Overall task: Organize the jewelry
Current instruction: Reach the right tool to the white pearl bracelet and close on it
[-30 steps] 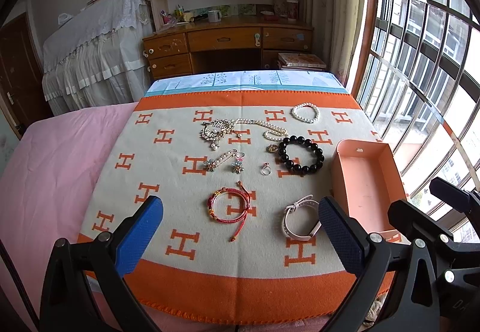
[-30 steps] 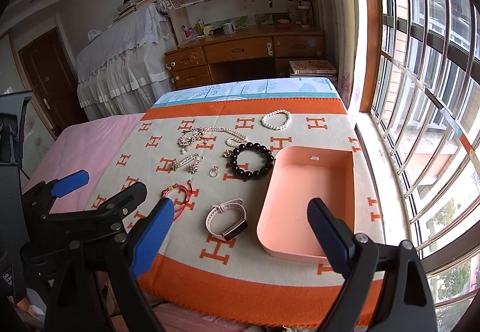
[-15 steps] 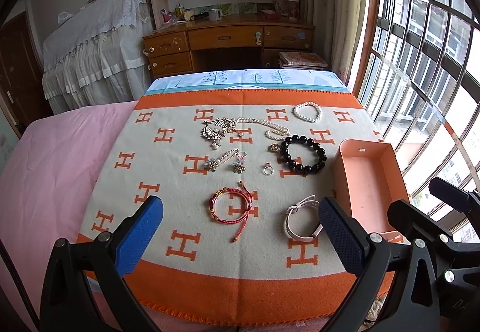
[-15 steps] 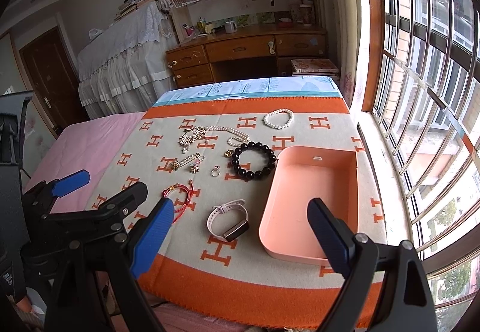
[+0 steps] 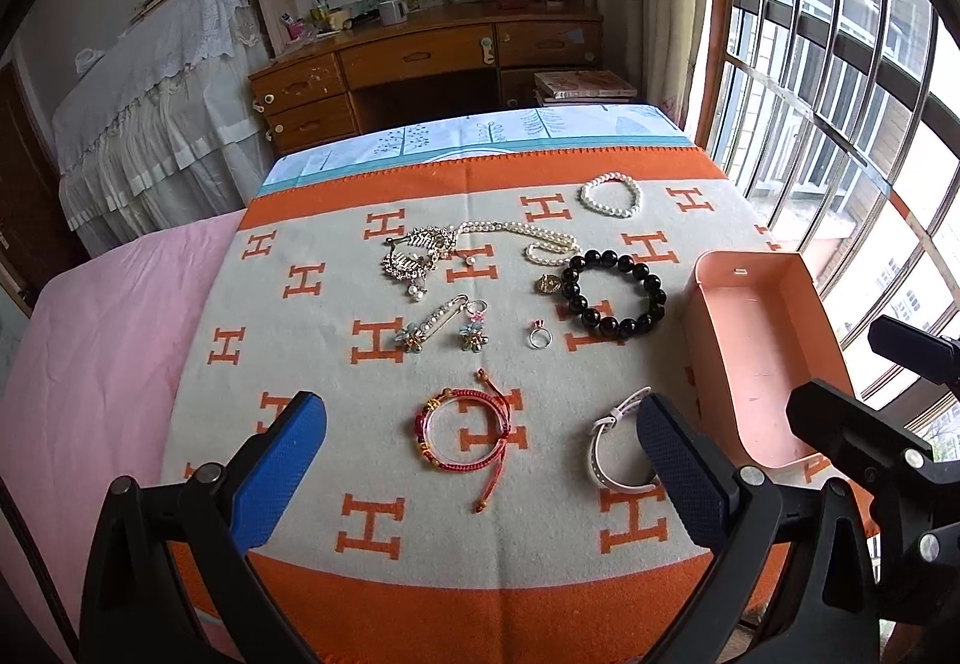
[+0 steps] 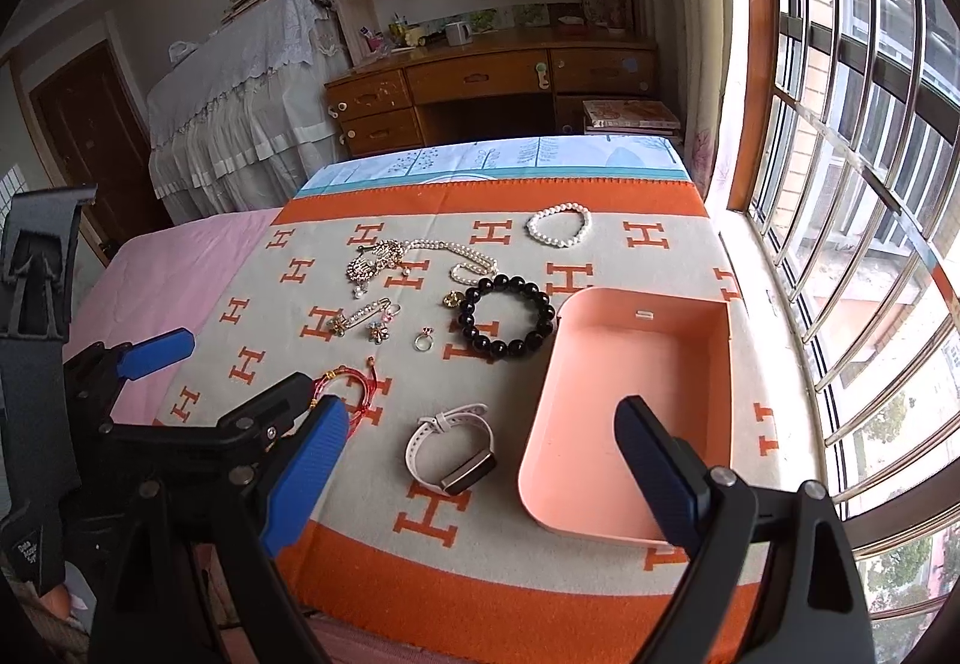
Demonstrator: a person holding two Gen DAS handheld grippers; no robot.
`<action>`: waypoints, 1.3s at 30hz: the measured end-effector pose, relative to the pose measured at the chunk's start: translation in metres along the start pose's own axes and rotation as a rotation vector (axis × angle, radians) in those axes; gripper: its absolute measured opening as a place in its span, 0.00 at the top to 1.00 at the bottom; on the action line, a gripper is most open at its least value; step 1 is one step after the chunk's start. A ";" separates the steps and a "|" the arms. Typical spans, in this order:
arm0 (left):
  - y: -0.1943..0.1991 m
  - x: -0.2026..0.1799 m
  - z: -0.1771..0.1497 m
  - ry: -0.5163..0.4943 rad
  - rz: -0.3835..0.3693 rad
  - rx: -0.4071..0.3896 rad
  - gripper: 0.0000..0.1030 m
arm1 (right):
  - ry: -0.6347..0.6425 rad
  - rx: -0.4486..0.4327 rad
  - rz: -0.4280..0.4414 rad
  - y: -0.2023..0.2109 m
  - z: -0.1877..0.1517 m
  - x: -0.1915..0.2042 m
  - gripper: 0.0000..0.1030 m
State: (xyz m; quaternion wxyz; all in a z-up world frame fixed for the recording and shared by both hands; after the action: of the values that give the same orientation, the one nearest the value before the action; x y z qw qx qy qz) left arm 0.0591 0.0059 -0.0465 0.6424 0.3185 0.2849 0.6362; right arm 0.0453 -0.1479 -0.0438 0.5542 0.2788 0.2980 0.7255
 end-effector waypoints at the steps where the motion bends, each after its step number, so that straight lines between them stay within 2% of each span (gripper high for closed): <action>1: -0.004 -0.003 0.003 -0.018 0.012 -0.001 0.01 | -0.002 0.006 0.004 -0.003 0.003 -0.003 0.11; 6: -0.021 -0.006 0.016 -0.050 0.010 0.029 0.01 | 0.006 0.025 -0.004 -0.017 0.016 -0.009 0.11; 9: -0.031 -0.007 0.023 -0.054 -0.030 0.059 0.01 | 0.025 0.020 -0.026 -0.023 0.027 -0.011 0.11; 13: -0.038 -0.014 0.032 -0.081 -0.044 0.053 0.01 | 0.059 0.019 -0.036 -0.031 0.041 -0.012 0.11; 19: -0.059 -0.023 0.059 -0.139 -0.072 0.066 0.01 | 0.084 0.032 0.031 -0.050 0.071 -0.017 0.12; 23: -0.098 -0.016 0.090 -0.134 -0.010 0.085 0.01 | 0.039 0.052 0.029 -0.078 0.104 -0.041 0.12; 24: -0.111 -0.013 0.099 -0.121 -0.001 0.105 0.01 | -0.007 0.084 0.021 -0.102 0.121 -0.060 0.12; 25: -0.125 -0.009 0.107 -0.106 -0.003 0.129 0.01 | -0.007 0.084 0.021 -0.102 0.121 -0.060 0.12; 27: -0.152 -0.003 0.120 -0.078 -0.027 0.182 0.01 | -0.048 0.122 -0.009 -0.130 0.135 -0.079 0.12; 29: -0.177 0.003 0.130 -0.051 -0.028 0.219 0.01 | -0.082 0.171 -0.035 -0.159 0.144 -0.096 0.17; 31: -0.198 0.010 0.138 -0.027 -0.009 0.241 0.01 | -0.148 0.263 -0.043 -0.202 0.146 -0.119 0.26; 32: -0.207 0.013 0.140 -0.012 -0.012 0.259 0.01 | -0.148 0.263 -0.043 -0.202 0.146 -0.119 0.28; 35: -0.229 0.018 0.141 0.004 -0.014 0.298 0.02 | -0.180 0.333 -0.055 -0.236 0.142 -0.133 0.35; 39: -0.247 0.020 0.141 -0.007 -0.013 0.327 0.08 | -0.186 0.392 -0.065 -0.266 0.137 -0.140 0.47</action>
State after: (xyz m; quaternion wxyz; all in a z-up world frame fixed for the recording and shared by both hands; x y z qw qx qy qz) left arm 0.3258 0.0226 -0.1466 0.5868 0.4194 0.3846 0.5761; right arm 0.3480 -0.2112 -0.1604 0.5377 0.4370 0.3897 0.6066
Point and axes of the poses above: each gripper's, at about its wrist camera, not at the fingertips, and y roughly against the way its jaws point, x to its left, z to its top, the point moved 3 cm from there along -y, roughly the way its jaws point, and after that the axes turned 6 degrees about y, right-handed, at the moved point
